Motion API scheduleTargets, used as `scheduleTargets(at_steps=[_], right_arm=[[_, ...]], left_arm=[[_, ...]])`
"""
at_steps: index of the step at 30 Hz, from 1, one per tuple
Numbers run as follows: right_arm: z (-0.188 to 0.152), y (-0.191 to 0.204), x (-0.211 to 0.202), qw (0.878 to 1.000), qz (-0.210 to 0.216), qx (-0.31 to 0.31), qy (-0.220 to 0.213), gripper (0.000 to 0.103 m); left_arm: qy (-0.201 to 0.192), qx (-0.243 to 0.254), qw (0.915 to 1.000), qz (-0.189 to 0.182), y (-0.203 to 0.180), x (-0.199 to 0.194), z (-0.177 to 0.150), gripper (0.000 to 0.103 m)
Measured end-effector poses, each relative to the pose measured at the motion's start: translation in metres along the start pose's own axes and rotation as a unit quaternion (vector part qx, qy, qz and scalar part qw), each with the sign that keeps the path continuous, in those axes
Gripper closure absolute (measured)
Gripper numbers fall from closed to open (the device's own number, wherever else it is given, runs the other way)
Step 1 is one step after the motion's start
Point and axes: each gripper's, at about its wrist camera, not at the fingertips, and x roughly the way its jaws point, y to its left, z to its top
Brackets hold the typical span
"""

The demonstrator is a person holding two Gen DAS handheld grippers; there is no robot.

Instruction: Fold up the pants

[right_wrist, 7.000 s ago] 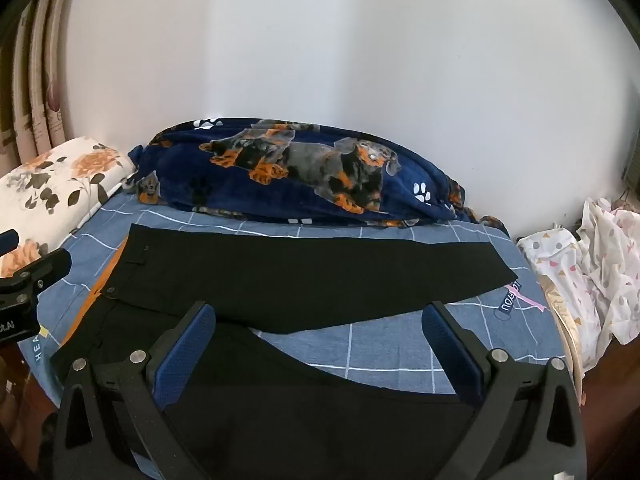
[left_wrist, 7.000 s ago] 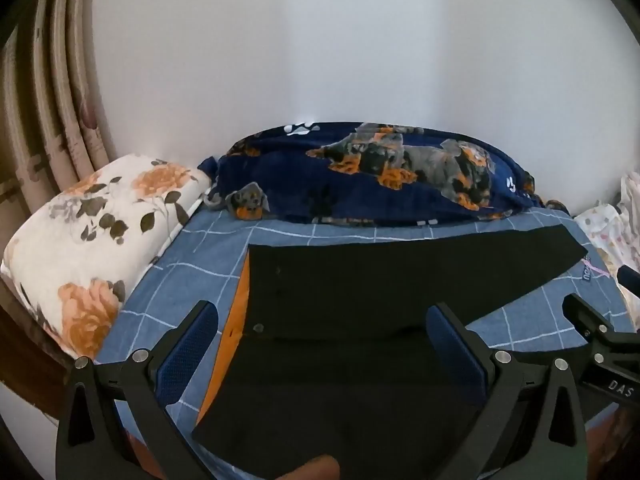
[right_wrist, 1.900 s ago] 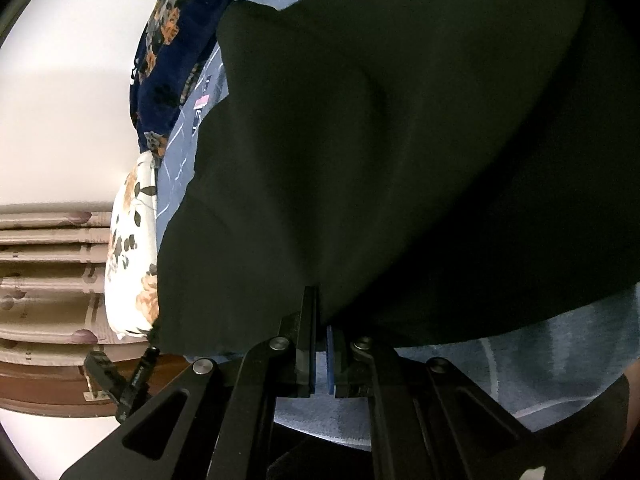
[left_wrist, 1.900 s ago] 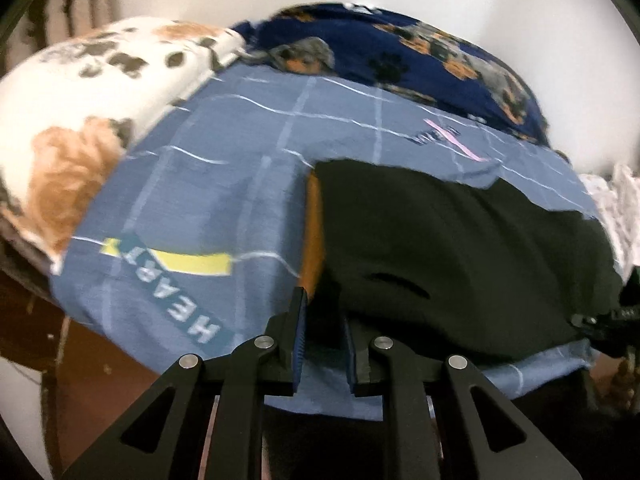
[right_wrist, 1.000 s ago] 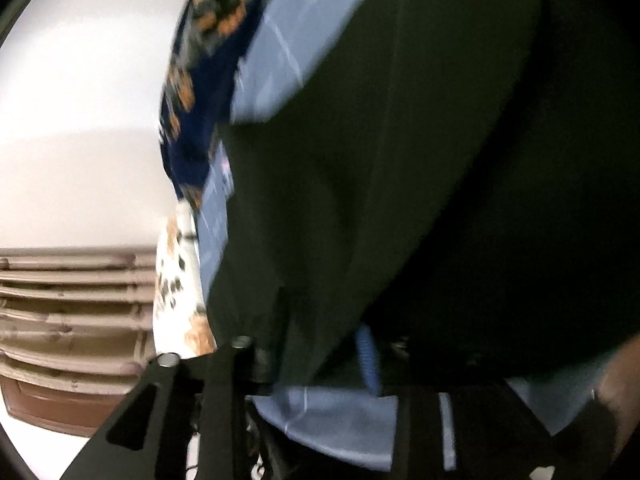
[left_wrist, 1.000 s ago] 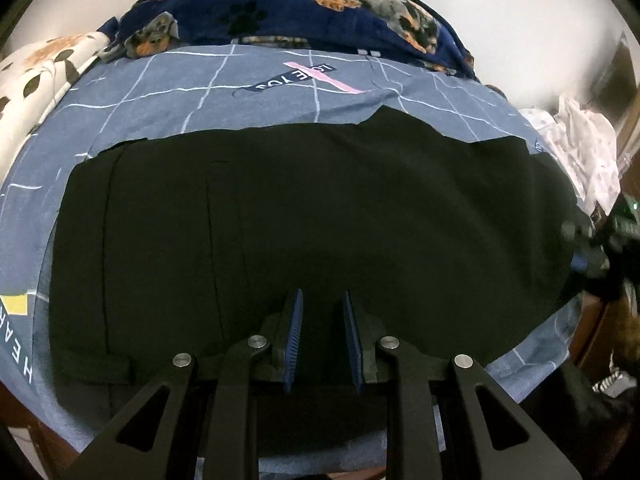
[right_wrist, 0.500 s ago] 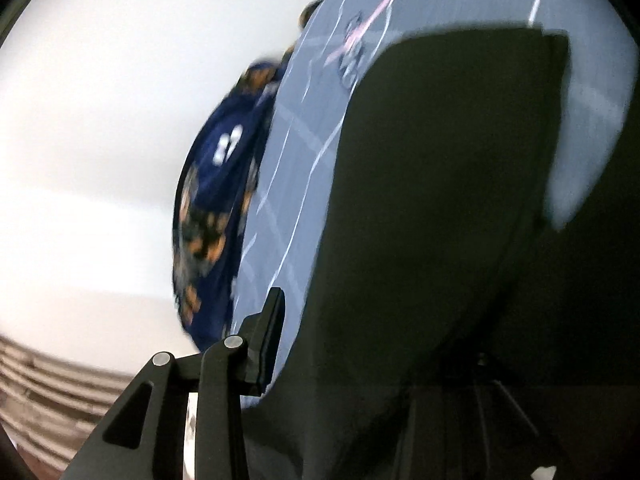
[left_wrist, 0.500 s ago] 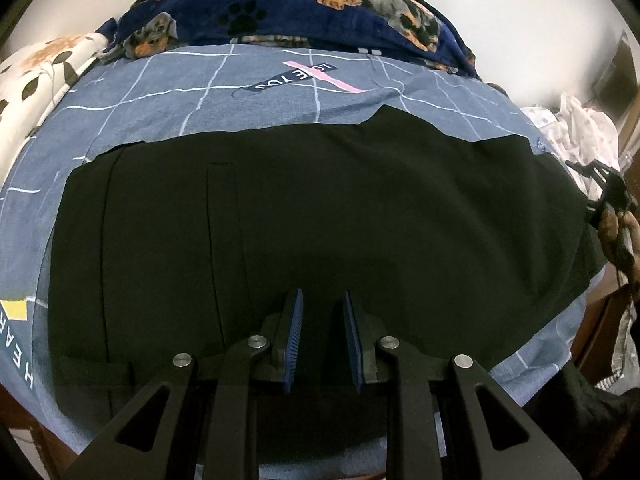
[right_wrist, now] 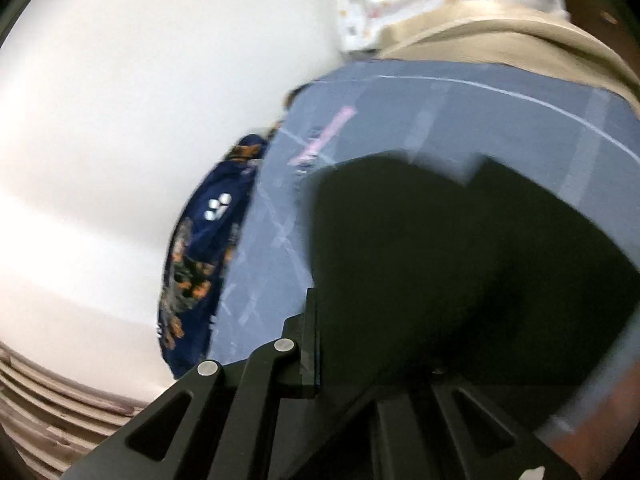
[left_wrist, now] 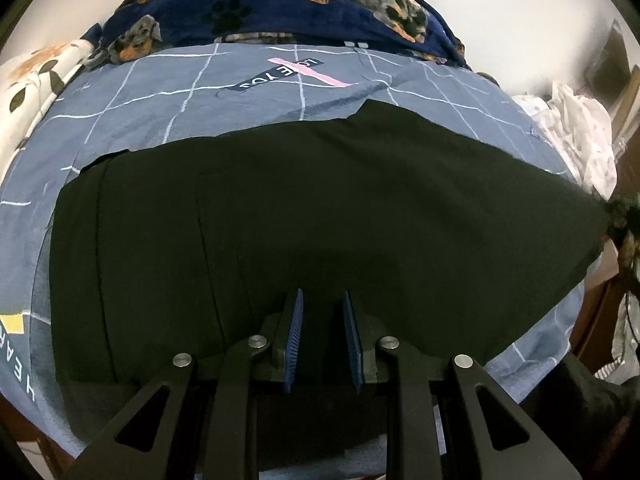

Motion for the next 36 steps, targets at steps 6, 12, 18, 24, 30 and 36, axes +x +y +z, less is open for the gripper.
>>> scheduleTargets(at_steps=[6,12,18,24,30,36], right_arm=[[-0.018,-0.068,-0.011,0.997,0.025,0.068,0.001,0.098],[-0.011,-0.089,-0.022,0.992,0.057,0.116,-0.01,0.088],[-0.001,-0.104,-0.046,0.99,0.035,0.131,-0.038,0.095],[0.002,-0.089,-0.062,0.992,0.053,0.106,-0.049,0.096],[0.001,-0.102,-0.058,0.996,0.009,0.079,-0.027,0.097],[0.002,-0.113,-0.068,0.993,0.04,0.098,-0.052,0.087]], left_arm=[[0.006,-0.003,1.0,-0.002,0.003,0.001,0.003,0.081],[0.003,0.002,1.0,0.004,0.001,0.002,0.002,0.081],[0.003,0.002,1.0,0.004,0.002,0.002,0.002,0.08],[0.001,-0.001,1.0,-0.009,0.006,0.002,0.002,0.08],[0.001,0.005,0.9999,-0.012,0.006,0.002,0.001,0.08],[0.005,0.012,0.9999,-0.003,0.003,0.003,0.003,0.08]])
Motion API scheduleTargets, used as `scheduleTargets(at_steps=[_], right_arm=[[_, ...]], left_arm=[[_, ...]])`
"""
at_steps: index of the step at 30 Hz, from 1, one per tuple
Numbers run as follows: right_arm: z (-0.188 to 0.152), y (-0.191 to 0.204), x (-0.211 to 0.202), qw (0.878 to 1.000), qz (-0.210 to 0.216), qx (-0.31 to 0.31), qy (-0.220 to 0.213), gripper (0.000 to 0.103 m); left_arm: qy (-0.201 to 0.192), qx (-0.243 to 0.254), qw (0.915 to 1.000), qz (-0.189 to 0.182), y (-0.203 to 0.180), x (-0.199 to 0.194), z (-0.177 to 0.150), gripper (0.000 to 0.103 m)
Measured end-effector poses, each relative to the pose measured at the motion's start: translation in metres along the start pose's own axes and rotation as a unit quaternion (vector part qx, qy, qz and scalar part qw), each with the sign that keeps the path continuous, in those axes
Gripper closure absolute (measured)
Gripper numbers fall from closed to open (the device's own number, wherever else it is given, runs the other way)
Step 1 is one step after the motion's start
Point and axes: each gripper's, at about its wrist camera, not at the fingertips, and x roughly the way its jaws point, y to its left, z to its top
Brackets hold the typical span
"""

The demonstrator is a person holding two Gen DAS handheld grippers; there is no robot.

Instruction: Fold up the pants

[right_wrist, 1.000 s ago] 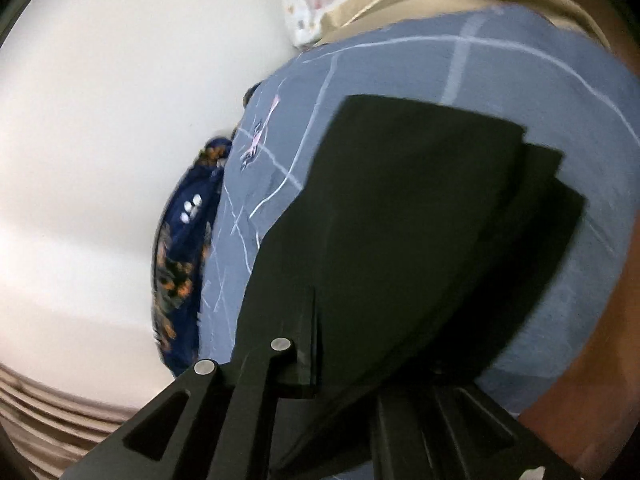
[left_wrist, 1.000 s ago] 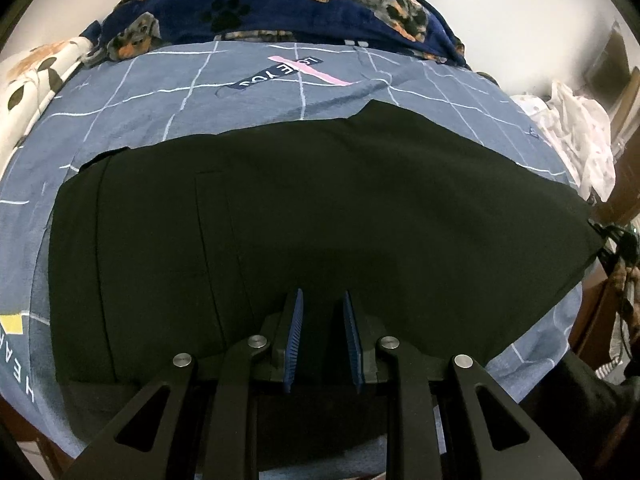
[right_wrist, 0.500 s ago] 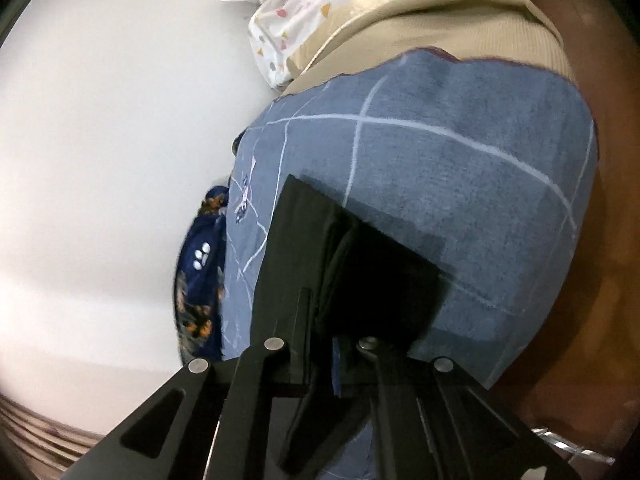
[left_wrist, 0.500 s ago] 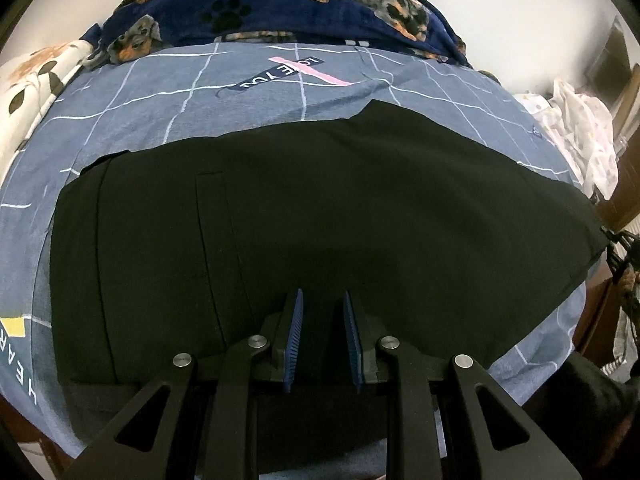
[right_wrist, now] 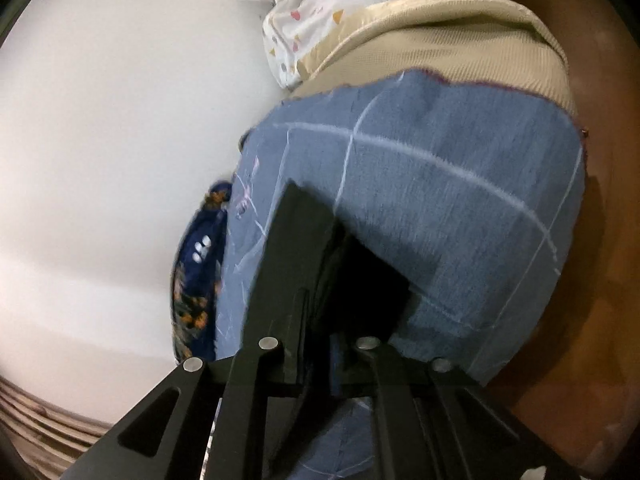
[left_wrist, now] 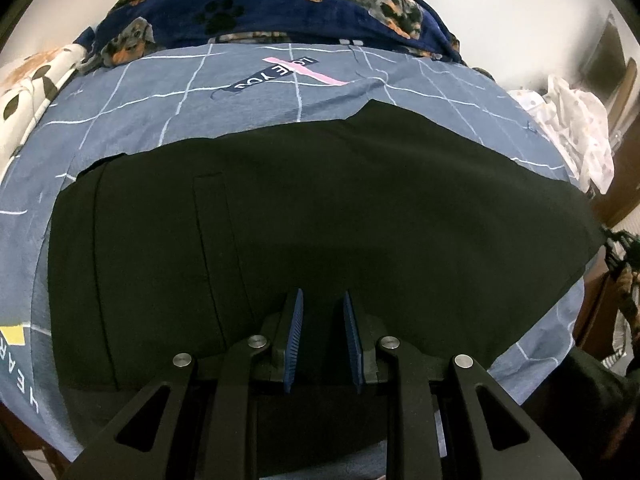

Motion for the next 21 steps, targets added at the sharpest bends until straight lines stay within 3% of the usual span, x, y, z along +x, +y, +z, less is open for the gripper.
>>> scheduleTargets(at_steps=[2,3,4,9,18,21], right_arm=[[0.007,-0.005,-0.025,0.999,0.014,0.012,-0.045,0.076],[0.011,-0.008,-0.035,0.998,0.009,0.014,-0.06,0.064],[0.014,-0.009,-0.041,0.998,-0.002,0.011,-0.063,0.06],[0.022,-0.013,-0.045,0.998,-0.025,0.004,-0.051,0.055],[-0.003,0.006,-0.005,0.999,-0.041,-0.017,0.01,0.056],[-0.006,0.011,0.0,0.998,-0.056,-0.026,0.014,0.07]], left_arm=[[0.001,-0.003,1.0,-0.001,0.001,0.0,0.0,0.08],[0.0,-0.005,1.0,-0.001,0.001,0.0,0.0,0.08],[-0.001,-0.006,1.0,-0.002,0.001,0.0,0.0,0.08],[-0.001,-0.008,1.0,-0.001,0.001,0.001,0.0,0.08],[0.0,-0.009,1.0,0.002,0.0,0.001,0.001,0.078],[0.001,-0.005,1.0,0.001,-0.002,0.001,0.001,0.075]])
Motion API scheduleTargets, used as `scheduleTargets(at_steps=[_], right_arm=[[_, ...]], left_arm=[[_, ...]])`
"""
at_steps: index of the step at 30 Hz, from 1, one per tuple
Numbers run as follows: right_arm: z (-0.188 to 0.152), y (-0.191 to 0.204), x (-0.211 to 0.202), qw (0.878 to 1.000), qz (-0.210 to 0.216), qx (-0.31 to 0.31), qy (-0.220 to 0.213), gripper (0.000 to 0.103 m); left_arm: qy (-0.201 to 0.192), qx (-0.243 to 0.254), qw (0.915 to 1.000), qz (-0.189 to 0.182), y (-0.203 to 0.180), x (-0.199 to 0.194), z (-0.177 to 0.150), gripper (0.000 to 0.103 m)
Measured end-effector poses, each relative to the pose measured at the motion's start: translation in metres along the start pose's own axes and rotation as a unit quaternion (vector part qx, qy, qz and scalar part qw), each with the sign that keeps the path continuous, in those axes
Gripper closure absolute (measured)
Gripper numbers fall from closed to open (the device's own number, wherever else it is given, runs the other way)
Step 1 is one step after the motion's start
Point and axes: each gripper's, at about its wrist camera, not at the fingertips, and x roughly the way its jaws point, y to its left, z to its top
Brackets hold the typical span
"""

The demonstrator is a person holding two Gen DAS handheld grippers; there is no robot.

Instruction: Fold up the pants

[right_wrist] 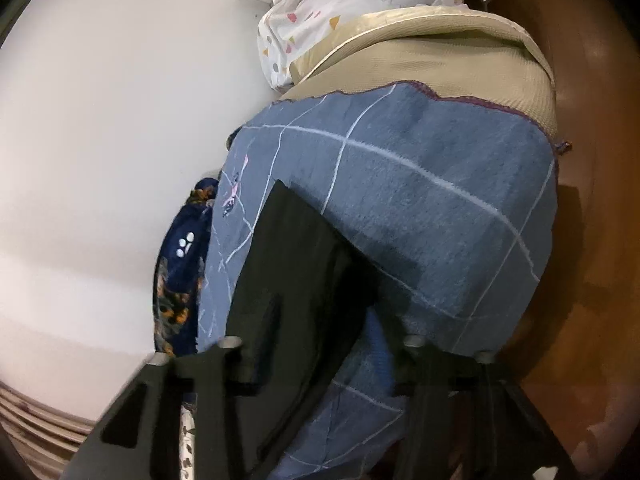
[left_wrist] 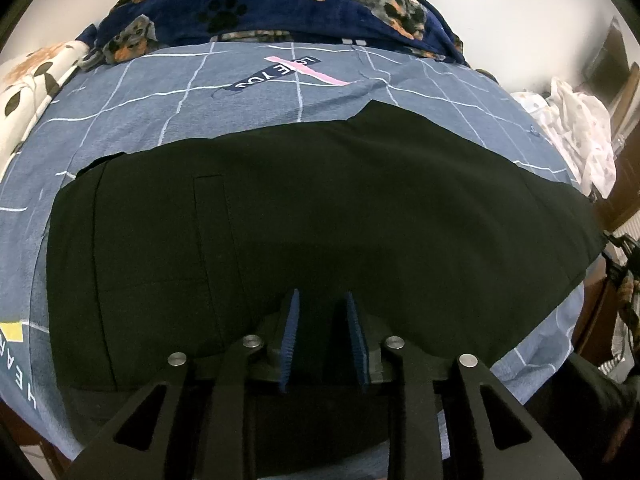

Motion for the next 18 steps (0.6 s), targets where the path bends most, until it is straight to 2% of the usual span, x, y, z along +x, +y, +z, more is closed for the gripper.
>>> scheduleTargets(at_steps=[4,5,6,7,10,15,17,18], right_arm=[[0.002,0.003,0.003,1.0,0.0,0.001,0.01,0.064],[0.002,0.005,0.002,1.0,-0.009,-0.004,0.01,0.066],[0.001,0.011,0.001,1.0,-0.023,-0.018,0.009,0.085],[0.001,0.016,0.0,0.999,-0.027,-0.027,0.009,0.09],[0.003,0.036,-0.006,0.999,-0.02,-0.043,-0.006,0.091],[0.021,0.085,-0.018,0.991,0.01,-0.126,-0.04,0.093],[0.03,0.073,-0.007,0.993,0.001,-0.111,-0.037,0.093],[0.032,0.063,0.0,0.995,-0.01,-0.097,-0.034,0.093]], left_arm=[[-0.005,0.003,1.0,0.002,-0.002,0.0,-0.001,0.073],[-0.006,0.004,1.0,0.003,-0.002,0.0,-0.001,0.072],[-0.007,0.004,1.0,0.004,-0.003,0.0,-0.001,0.072],[-0.008,0.005,0.9999,0.005,-0.003,0.001,-0.001,0.072],[-0.01,0.004,0.9999,0.005,-0.003,0.001,-0.002,0.072],[-0.011,-0.006,0.9999,-0.004,-0.003,0.001,0.0,0.072],[-0.017,-0.001,0.9997,-0.016,-0.009,0.003,0.0,0.072],[-0.02,0.005,0.9997,-0.01,-0.013,0.004,-0.001,0.072]])
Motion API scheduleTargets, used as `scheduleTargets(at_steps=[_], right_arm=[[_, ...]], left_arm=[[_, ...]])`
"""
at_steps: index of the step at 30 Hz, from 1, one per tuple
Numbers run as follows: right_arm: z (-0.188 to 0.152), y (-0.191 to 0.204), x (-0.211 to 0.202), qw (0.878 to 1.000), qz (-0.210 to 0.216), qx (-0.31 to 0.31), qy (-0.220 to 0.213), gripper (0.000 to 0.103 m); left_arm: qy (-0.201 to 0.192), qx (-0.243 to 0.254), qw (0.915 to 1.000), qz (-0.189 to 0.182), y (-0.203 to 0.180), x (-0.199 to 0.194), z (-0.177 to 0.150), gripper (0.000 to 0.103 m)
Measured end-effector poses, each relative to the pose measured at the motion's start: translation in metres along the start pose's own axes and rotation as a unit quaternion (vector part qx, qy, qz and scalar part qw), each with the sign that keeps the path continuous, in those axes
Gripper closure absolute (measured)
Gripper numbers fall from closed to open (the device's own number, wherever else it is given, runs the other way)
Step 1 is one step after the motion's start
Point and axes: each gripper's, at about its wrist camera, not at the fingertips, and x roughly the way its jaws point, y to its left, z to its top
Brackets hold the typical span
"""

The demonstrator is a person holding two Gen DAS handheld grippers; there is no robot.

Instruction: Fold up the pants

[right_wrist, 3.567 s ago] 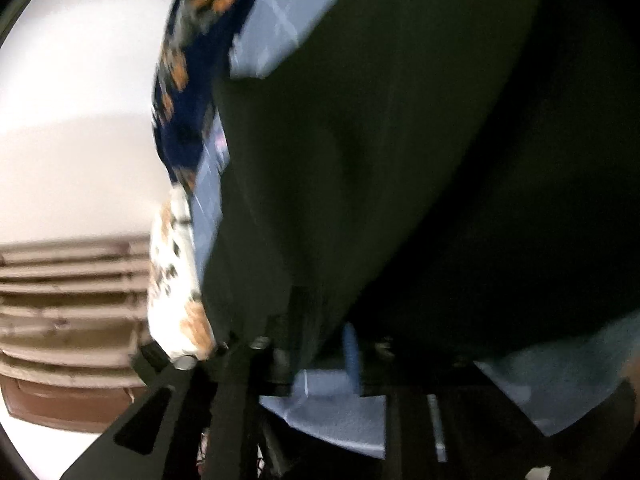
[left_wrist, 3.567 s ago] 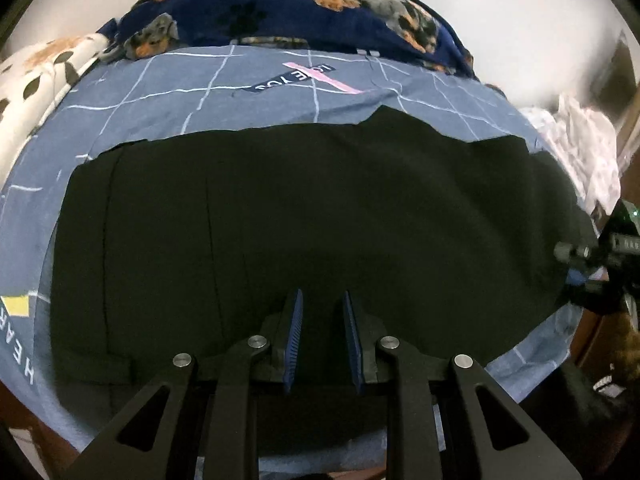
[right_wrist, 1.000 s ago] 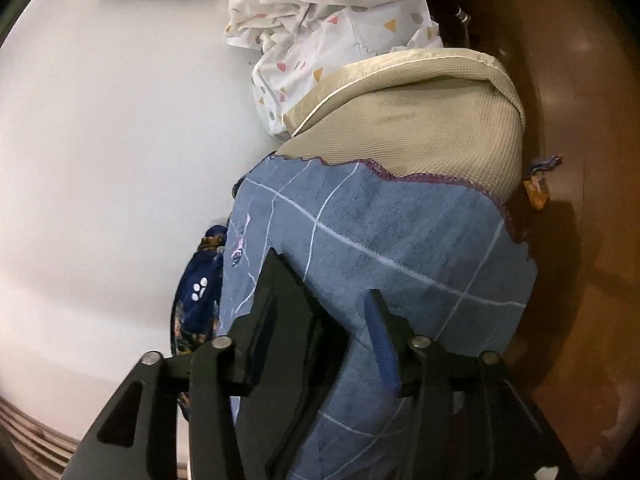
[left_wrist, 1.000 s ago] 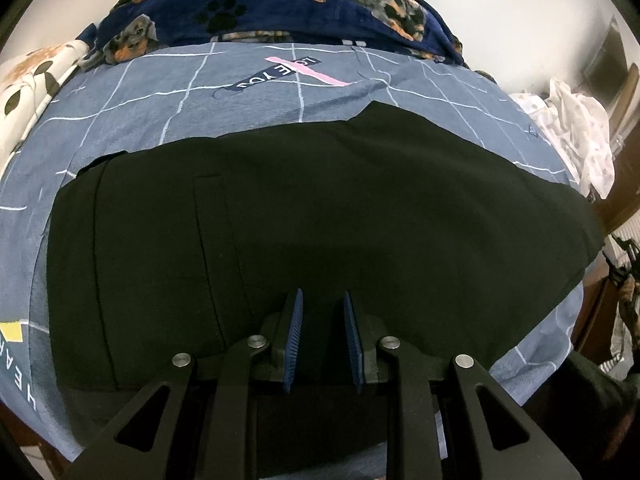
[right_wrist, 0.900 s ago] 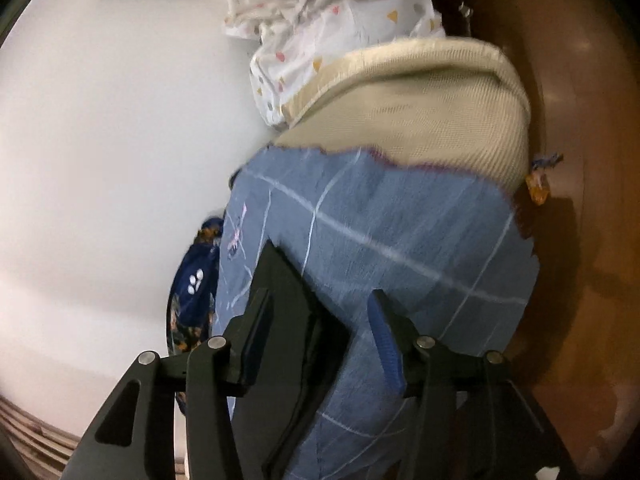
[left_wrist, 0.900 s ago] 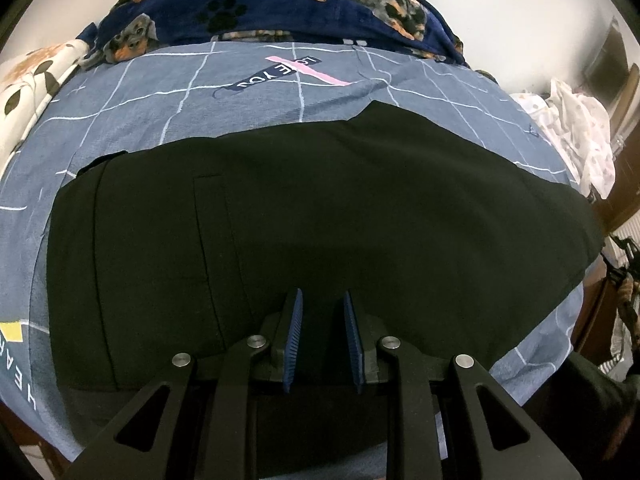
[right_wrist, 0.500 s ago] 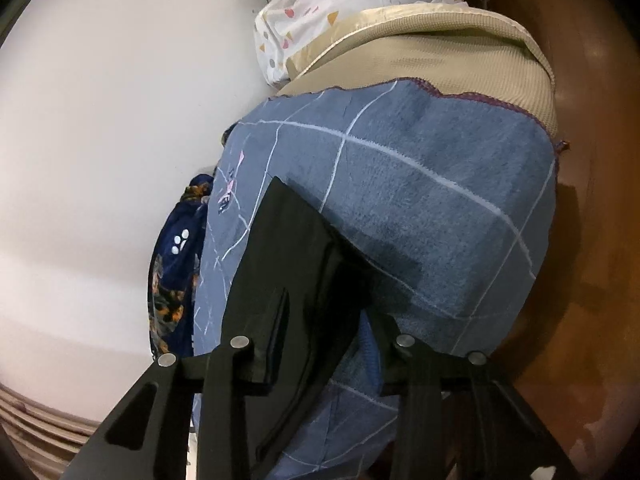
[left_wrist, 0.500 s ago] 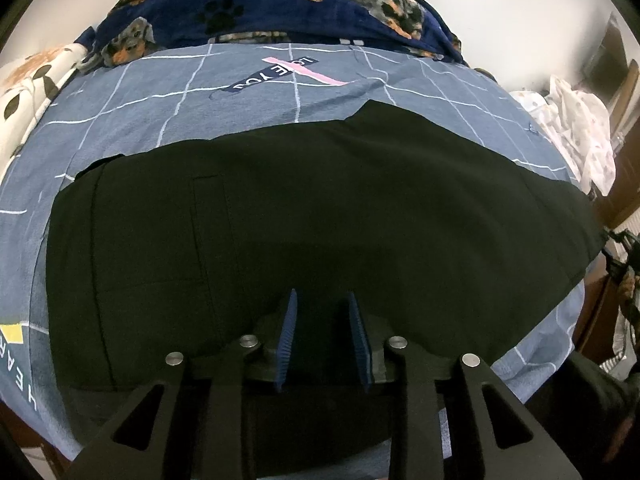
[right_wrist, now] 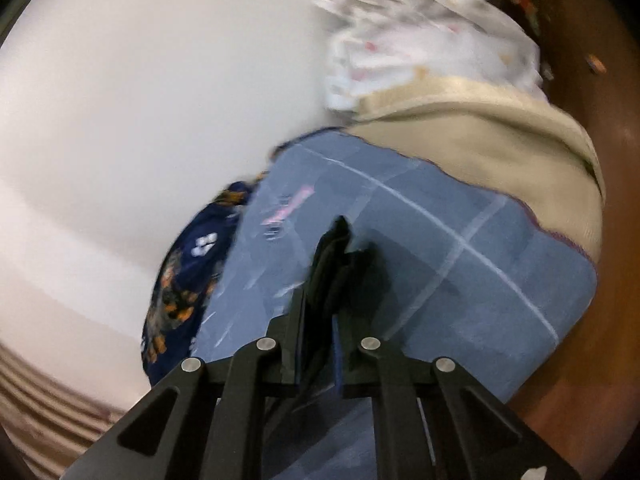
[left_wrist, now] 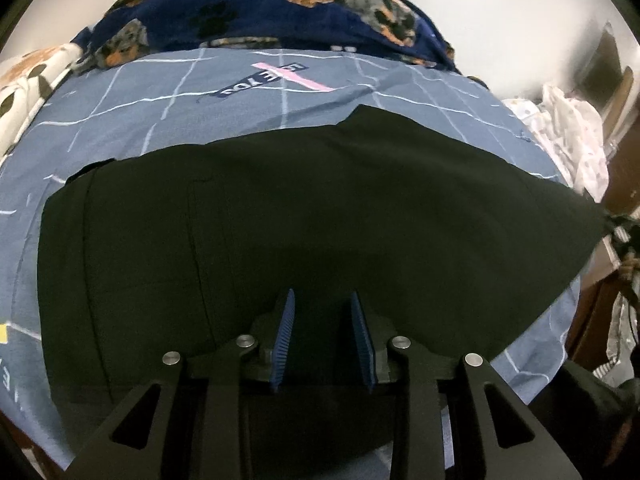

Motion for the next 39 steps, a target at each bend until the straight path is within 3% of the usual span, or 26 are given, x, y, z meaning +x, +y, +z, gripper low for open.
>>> scheduleTargets(at_steps=[2,5,9,13,14,17,19,21,23,25,27,30,39], right_arm=[[-0.009,-0.028,0.015,0.999,-0.023,0.034,0.013,0.093],[-0.026,-0.063,0.015,0.996,0.028,0.087,-0.001,0.094],[-0.029,-0.062,0.014,0.994,0.04,0.097,-0.002,0.088],[-0.034,-0.057,-0.025,0.991,0.03,0.114,-0.054,0.085],[-0.044,-0.047,-0.034,0.991,0.061,0.111,-0.046,0.085],[-0.082,-0.004,-0.023,0.988,0.118,0.058,0.076,0.085],[-0.121,0.028,-0.001,0.975,0.149,0.038,0.162,0.083],[-0.154,0.048,0.026,0.961,0.154,0.037,0.225,0.082],[-0.172,0.06,0.049,0.954,0.148,0.025,0.259,0.08],[-0.185,0.063,0.065,0.95,0.14,0.03,0.276,0.08],[-0.194,0.061,0.074,0.948,0.126,0.043,0.288,0.079],[-0.197,0.06,0.073,0.949,0.12,0.05,0.286,0.078],[-0.191,0.067,0.084,0.949,0.124,0.058,0.285,0.057]], left_arm=[[-0.003,0.017,0.9997,0.016,-0.007,0.0,-0.001,0.071],[-0.005,0.028,0.9995,0.017,-0.009,0.0,-0.003,0.07],[0.001,0.023,0.9997,0.008,-0.005,0.0,0.0,0.069],[-0.001,0.018,0.9998,0.007,-0.005,0.0,0.001,0.067],[-0.003,0.017,0.9999,0.003,-0.006,-0.001,0.0,0.062],[-0.013,0.025,0.9996,0.005,-0.011,-0.001,-0.002,0.058],[-0.017,0.037,0.9991,0.009,-0.015,-0.001,-0.004,0.058],[-0.015,0.041,0.999,0.013,-0.018,-0.002,-0.004,0.058],[-0.021,0.039,0.9989,0.014,-0.019,-0.008,-0.003,0.058],[-0.035,0.031,0.9986,0.023,-0.019,-0.017,-0.003,0.054],[-0.052,0.02,0.9982,0.023,-0.017,-0.027,-0.002,0.041],[-0.07,-0.003,0.9974,0.016,-0.013,-0.036,0.0,0.036],[-0.044,-0.013,0.9989,0.006,-0.014,-0.022,-0.004,0.034]])
